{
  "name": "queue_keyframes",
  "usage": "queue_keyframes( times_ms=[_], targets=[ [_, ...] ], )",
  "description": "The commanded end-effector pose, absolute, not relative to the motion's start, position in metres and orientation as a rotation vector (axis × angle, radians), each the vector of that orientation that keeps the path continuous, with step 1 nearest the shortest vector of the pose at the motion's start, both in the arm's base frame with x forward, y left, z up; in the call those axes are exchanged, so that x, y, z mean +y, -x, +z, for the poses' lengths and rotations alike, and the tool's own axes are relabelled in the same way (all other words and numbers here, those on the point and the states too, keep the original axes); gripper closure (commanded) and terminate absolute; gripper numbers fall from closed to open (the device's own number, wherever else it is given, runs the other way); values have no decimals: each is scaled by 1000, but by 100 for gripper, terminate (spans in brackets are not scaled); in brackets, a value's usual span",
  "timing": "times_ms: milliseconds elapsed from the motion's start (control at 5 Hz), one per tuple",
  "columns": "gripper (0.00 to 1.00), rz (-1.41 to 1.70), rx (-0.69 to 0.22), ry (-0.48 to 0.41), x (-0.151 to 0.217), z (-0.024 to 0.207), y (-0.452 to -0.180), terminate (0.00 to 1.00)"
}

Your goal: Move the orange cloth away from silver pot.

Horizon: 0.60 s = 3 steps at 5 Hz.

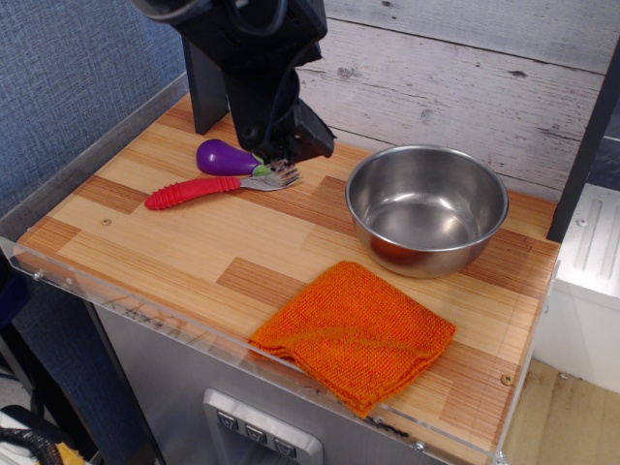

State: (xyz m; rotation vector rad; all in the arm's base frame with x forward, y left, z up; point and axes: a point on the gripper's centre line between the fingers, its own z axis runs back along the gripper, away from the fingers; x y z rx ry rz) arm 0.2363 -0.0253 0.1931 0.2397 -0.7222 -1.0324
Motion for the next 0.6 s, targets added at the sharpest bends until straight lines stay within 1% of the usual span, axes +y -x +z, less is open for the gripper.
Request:
queue_keyframes(
  times_ms=[0,200,400],
  targets=[
    [0,-1032,-722,-240,-25,193,-236,0],
    [0,-878,-647,-163,-24,183,-221,0],
    [0,-804,-623,-119,-25,174,-209,0]
  ],
)
